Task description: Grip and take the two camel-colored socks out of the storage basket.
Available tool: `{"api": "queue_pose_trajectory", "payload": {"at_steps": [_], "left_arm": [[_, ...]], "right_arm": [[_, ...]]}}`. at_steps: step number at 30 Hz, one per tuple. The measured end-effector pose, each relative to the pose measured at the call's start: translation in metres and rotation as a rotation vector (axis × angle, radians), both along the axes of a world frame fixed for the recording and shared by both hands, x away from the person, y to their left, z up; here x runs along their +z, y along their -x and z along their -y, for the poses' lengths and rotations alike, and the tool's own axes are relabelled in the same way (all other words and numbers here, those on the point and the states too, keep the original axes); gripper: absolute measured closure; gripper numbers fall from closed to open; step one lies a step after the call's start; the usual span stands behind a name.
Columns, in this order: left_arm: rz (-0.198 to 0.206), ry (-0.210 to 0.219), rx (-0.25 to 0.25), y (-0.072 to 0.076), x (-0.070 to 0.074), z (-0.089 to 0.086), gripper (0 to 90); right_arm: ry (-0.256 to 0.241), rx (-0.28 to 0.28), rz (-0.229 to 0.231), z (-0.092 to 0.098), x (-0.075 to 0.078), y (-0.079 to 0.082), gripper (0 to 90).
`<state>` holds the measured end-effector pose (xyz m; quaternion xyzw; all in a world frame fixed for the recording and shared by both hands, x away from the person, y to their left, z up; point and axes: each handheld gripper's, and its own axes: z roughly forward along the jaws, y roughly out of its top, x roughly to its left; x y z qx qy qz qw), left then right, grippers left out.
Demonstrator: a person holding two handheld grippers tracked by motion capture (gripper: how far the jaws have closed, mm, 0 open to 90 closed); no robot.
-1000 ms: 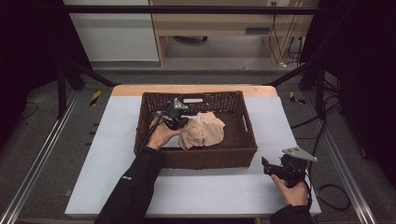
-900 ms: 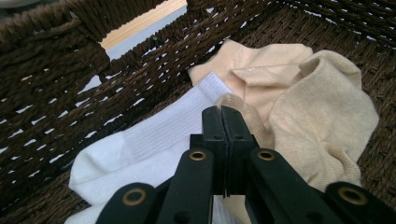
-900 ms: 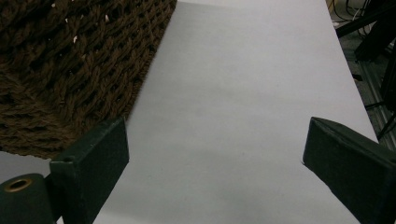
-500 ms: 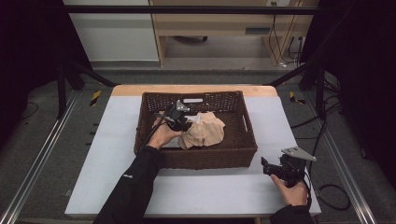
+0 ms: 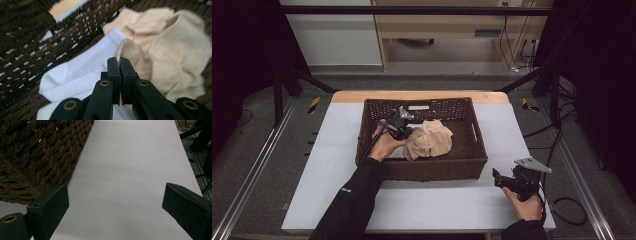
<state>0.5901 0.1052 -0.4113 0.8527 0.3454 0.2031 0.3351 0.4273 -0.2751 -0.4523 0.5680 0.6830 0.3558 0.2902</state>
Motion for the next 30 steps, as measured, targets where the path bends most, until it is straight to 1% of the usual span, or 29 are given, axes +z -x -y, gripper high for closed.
{"api": "queue_pose_trajectory", "payload": {"at_steps": [1,2,3,4,5,6,9,10,12,13,14,17,18,24,26,30], "left_arm": [[0.0,0.0,0.0,0.0,0.0,0.0,87.8],[0.028,0.042,0.001,0.006,0.007,-0.001,87.8],[0.028,0.042,0.001,0.006,0.007,-0.001,87.8],[0.056,0.063,-0.01,0.012,0.014,-0.001,87.8],[0.056,0.063,-0.01,0.012,0.014,-0.001,87.8],[0.084,0.101,-0.012,0.018,0.021,-0.003,87.8],[0.134,0.16,-0.007,0.024,0.033,-0.008,87.9],[0.146,0.188,-0.005,0.027,0.037,-0.01,87.9],[0.175,0.228,-0.004,0.032,0.045,-0.014,87.9],[0.175,0.228,-0.004,0.032,0.045,-0.014,88.0],[0.195,0.273,-0.003,0.038,0.054,-0.02,88.0],[0.227,0.32,-0.002,0.046,0.065,-0.028,88.0],[0.234,0.331,-0.006,0.049,0.069,-0.03,88.0],[0.309,0.41,-0.008,0.071,0.092,-0.043,88.0],[0.332,0.402,-0.015,0.08,0.099,-0.045,88.0],[0.365,0.44,-0.02,0.097,0.112,-0.051,88.0]], "right_arm": [[0.0,-0.001,0.002,0.0,0.0,0.0,7.1],[0.002,0.0,0.001,0.0,0.0,0.0,7.1],[0.002,-0.001,-0.004,0.0,0.0,-0.001,7.1],[0.004,-0.001,-0.002,0.0,-0.001,-0.001,7.1],[0.006,0.002,-0.002,0.0,-0.001,-0.001,7.2],[0.006,0.001,-0.002,-0.001,0.0,-0.001,7.1],[0.005,0.0,0.002,-0.001,0.0,-0.001,7.1],[0.006,0.0,0.003,0.0,0.0,-0.001,7.2],[0.004,-0.002,0.002,0.0,0.0,0.0,7.1],[0.003,-0.002,0.0,0.0,0.0,0.0,7.1],[0.003,-0.002,-0.001,0.0,0.0,0.0,7.1],[0.004,-0.003,0.003,0.0,0.001,0.0,7.1],[0.003,-0.004,0.002,0.0,0.001,0.0,7.1],[0.004,-0.008,0.006,0.001,0.001,0.0,7.1],[0.0,-0.012,0.008,0.001,0.002,0.0,7.1],[0.002,-0.014,0.009,0.002,0.002,0.001,7.1]]}}
